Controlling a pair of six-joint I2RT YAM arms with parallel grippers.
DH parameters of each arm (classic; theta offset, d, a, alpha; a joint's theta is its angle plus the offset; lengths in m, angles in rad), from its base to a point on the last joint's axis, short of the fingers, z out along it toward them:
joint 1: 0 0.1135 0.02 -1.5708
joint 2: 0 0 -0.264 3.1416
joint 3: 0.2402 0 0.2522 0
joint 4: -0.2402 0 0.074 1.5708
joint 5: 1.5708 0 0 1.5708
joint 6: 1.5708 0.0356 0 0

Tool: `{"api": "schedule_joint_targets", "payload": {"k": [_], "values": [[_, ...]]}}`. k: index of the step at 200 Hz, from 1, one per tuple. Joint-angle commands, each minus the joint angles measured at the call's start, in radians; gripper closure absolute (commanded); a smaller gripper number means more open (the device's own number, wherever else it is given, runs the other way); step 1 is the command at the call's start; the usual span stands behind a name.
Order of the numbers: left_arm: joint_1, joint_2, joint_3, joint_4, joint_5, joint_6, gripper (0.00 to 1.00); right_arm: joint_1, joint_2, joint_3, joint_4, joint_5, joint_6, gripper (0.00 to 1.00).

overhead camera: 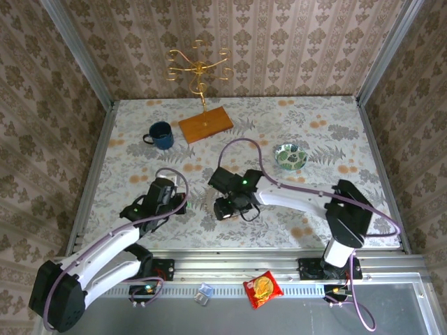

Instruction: Put the keys on the keyring

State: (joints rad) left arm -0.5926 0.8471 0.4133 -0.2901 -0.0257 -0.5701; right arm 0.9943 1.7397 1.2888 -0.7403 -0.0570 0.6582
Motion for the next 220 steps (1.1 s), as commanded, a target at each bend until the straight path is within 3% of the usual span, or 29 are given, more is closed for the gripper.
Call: {"api": "schedule_joint_targets", "payload": {"k": [1,92,220], "values": [[0.015,-0.035,-0.016,-0.036,-0.064,-0.047,1.00,0.007,0.097,0.091,-0.068,-0.018,-0.020,0.52],[0.037,-0.026,-0.041,-0.065,-0.072,-0.133,1.00,0.009,0.349,0.327,-0.210,-0.054,-0.083,0.66],[0.045,-0.019,-0.045,-0.066,-0.058,-0.138,0.98,0.006,0.416,0.386,-0.267,-0.063,-0.085,0.87]]}}
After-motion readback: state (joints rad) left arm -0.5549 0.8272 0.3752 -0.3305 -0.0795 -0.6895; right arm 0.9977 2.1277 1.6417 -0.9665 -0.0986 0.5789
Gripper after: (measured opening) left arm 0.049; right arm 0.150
